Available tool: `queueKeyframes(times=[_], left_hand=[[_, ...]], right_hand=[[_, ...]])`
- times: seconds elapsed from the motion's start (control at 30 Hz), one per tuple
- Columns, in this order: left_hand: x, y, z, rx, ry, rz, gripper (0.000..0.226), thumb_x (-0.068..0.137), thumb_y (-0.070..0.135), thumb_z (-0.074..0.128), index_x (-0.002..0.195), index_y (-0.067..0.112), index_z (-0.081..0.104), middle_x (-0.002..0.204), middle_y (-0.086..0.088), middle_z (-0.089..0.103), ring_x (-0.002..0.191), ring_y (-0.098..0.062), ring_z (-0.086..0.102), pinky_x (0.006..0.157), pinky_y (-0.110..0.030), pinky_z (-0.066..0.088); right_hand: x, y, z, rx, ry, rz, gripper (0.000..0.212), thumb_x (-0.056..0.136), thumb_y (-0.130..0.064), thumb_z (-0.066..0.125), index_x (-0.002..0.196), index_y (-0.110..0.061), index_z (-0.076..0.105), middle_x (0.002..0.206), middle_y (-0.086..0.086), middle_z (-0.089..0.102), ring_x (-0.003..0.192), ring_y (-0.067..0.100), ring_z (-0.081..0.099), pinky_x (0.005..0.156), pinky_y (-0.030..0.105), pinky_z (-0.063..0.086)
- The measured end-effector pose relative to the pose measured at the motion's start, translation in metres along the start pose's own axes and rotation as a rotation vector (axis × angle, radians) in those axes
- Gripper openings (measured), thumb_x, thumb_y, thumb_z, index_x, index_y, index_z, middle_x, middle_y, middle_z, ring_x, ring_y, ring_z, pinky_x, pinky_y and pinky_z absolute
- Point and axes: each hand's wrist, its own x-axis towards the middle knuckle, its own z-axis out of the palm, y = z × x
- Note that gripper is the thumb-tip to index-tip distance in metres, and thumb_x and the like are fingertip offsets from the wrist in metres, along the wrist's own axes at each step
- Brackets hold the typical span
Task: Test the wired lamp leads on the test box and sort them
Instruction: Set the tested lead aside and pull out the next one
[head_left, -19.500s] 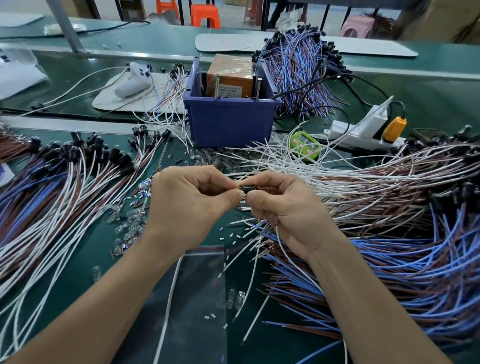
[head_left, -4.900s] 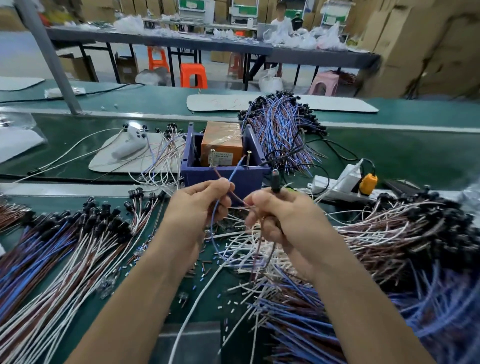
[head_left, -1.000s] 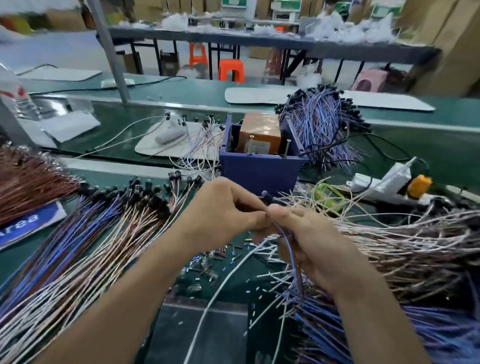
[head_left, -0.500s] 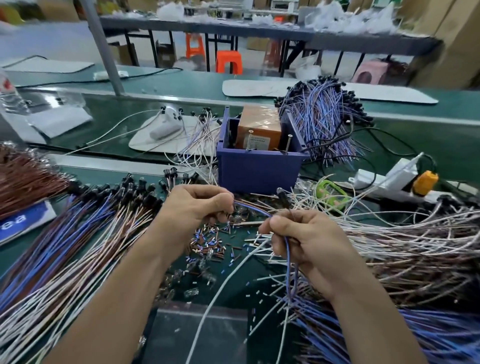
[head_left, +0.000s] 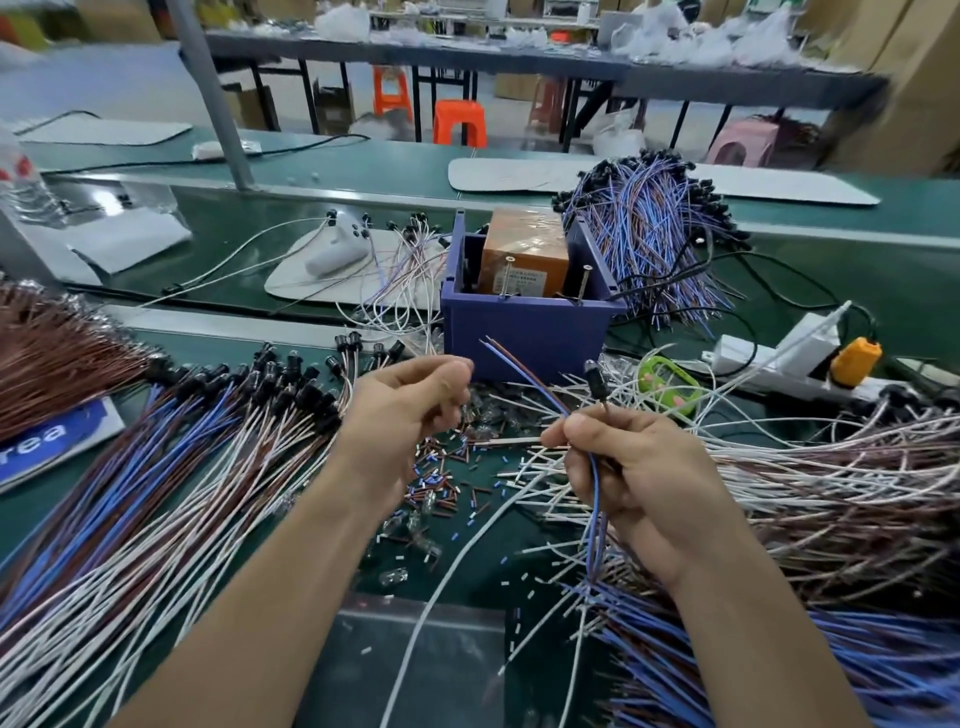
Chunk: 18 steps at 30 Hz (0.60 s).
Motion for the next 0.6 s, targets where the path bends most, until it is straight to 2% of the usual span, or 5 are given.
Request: queueKeyframes(times=[0.1,0.27,0.4,0.53,0.6], left_hand=[[-0.002,-0.004,0.007,0.149,-0.059,0.015,0.032,0.067,0.039,0.081,0.093,0.022,0.084,0.056,0.006,0.055,0.051,-0.007,0.044,0.048,-0.015,0.036],[-0.014,-0.01,0.025,0.246,-0.211,-0.008,0.01,0.078,0.016,0.083,0.082,0.026,0.085,0.069,0.003,0.073,0.055,-0.002,0.054,0.054,-0.013,0.043],[-0.017,-0.017,0.043,0.175,-0.078,-0.025,0.022,0.09,0.006,0.072,0.078,0.02,0.084,0.07,-0.003,0.074,0.061,-0.009,0.059,0.061,-0.019,0.047],[-0.014,-0.012,0.052,0.113,0.041,0.044,0.02,0.088,0.001,0.074,0.072,0.013,0.081,0.067,-0.004,0.073,0.055,-0.009,0.063,0.056,-0.017,0.05],[-0.014,-0.011,0.055,0.159,0.057,0.079,0.015,0.087,0.004,0.076,0.076,0.013,0.081,0.069,-0.007,0.074,0.059,-0.012,0.066,0.061,-0.025,0.055]], right_hand=[[0.001,0.002,0.0,-0.015,0.003,0.003,0.027,0.094,-0.012,0.063,0.073,-0.008,0.08,0.054,0.01,0.058,0.038,0.007,0.028,0.035,0.011,0.024],[-0.001,0.002,0.009,-0.048,0.033,-0.002,0.034,0.097,-0.009,0.061,0.07,-0.013,0.079,0.053,0.011,0.058,0.036,0.007,0.029,0.035,0.012,0.024],[-0.001,0.002,0.014,-0.021,0.061,-0.03,0.035,0.099,-0.004,0.059,0.068,-0.008,0.076,0.055,0.013,0.062,0.032,0.005,0.041,0.034,0.011,0.028],[0.003,0.008,0.016,-0.134,0.06,-0.061,0.031,0.099,-0.015,0.063,0.075,-0.019,0.081,0.064,0.014,0.069,0.056,0.026,0.045,0.048,0.022,0.03],[0.004,0.009,0.016,-0.109,0.087,-0.074,0.03,0.099,-0.015,0.063,0.076,-0.019,0.081,0.066,0.013,0.071,0.047,0.018,0.047,0.044,0.017,0.032]])
